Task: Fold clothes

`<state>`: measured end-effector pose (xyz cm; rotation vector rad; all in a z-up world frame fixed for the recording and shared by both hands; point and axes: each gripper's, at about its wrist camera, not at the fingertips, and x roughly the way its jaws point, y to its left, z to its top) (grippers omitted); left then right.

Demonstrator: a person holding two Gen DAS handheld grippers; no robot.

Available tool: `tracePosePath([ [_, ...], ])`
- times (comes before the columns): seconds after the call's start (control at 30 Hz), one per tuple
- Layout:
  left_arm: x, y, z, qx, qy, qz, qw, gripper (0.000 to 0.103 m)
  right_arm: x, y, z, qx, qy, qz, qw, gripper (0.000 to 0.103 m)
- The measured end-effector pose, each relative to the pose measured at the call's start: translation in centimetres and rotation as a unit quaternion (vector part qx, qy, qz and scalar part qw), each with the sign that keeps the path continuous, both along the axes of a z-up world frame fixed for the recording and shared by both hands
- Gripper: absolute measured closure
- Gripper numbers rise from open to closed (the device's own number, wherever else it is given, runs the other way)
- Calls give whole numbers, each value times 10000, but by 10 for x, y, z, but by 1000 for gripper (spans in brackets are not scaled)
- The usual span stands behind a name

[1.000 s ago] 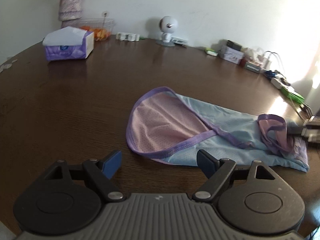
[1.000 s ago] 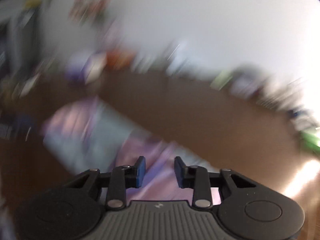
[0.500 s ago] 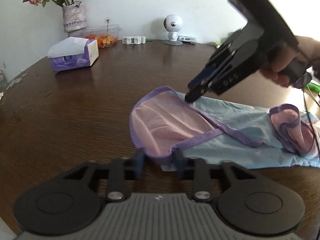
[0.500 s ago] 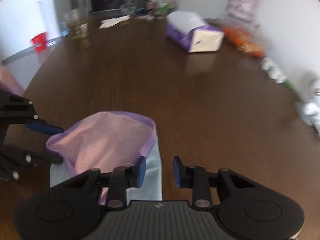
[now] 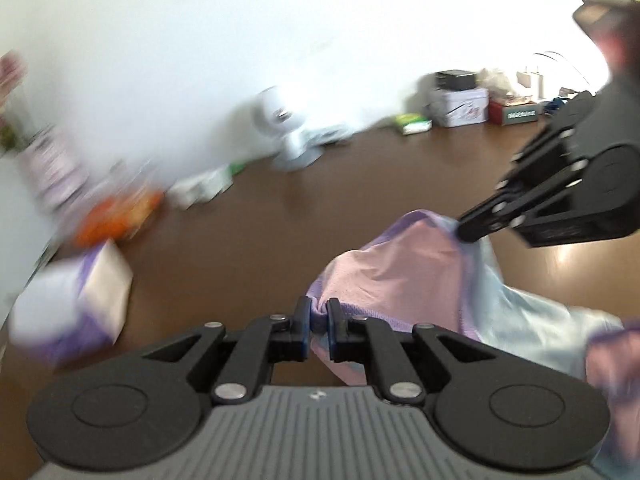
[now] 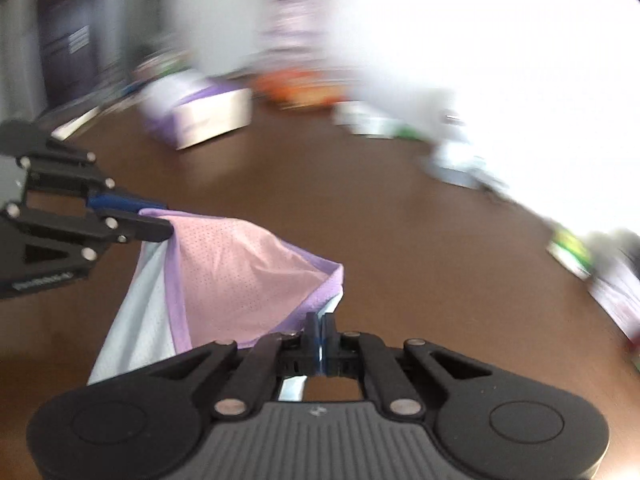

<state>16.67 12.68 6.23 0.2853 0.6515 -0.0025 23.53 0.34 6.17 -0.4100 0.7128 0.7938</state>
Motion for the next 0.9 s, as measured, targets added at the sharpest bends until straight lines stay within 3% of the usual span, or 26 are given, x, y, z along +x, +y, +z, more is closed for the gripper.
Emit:
tracePosePath([
  [0.07,36,-15,1,50,-71,-361,9993,95,18,-29,4,130,-2,-703,9974,103],
  [0.13,70,-26,-3,176,-14,-392,9991,93,37,-54,5,190,-17,-1350,9907,103],
  [0.2,98,-37,-9,259,46,-230,9994,77,55,-69,5,131,-62,-1816,9833,103],
  [0.23,104,-41,-10,238,114,-126,9996,59,65,-73,0,21,-145,-1947,9808,101],
  [0.27,105,-45,-10,192,198,-13,9996,52,75,-77,-4,-81,-217,-2074,9780,98],
  [0.3,97,-46,-7,85,160,-54,9998,51,79,-84,-6,-122,-223,-2168,9759,92],
  [0.4,35,-40,5,-483,156,-530,9973,28,60,-115,3,169,15,-1997,9797,89],
  [0.43,11,-35,8,-749,221,-677,9946,21,46,-125,9,295,101,-1810,9830,83],
  [0.5,-36,-24,8,-1341,476,-1058,9842,21,3,-135,18,533,357,-1274,9898,68],
  [0.57,-82,-16,1,-1931,693,-1391,9688,21,-46,-142,16,812,711,-690,9918,65],
  [0.67,-112,-20,-16,-2452,866,-1058,9598,22,-109,-136,-1,914,1131,136,9893,63],
  [0.7,-116,-23,-21,-2502,846,-1000,9593,23,-124,-131,-7,831,1050,261,9907,60],
  [0.73,-118,-26,-25,-2499,833,-968,9598,28,-135,-127,-12,768,895,339,9924,58],
  [0.8,-119,-31,-31,-2441,943,-864,9613,50,-146,-120,-24,765,674,451,9938,57],
  [0.87,-115,-35,-38,-2388,1076,-839,9614,81,-150,-112,-33,764,663,346,9943,59],
  [0.9,-116,-36,-42,-2375,1155,-817,9610,90,-152,-109,-37,740,671,291,9946,73],
])
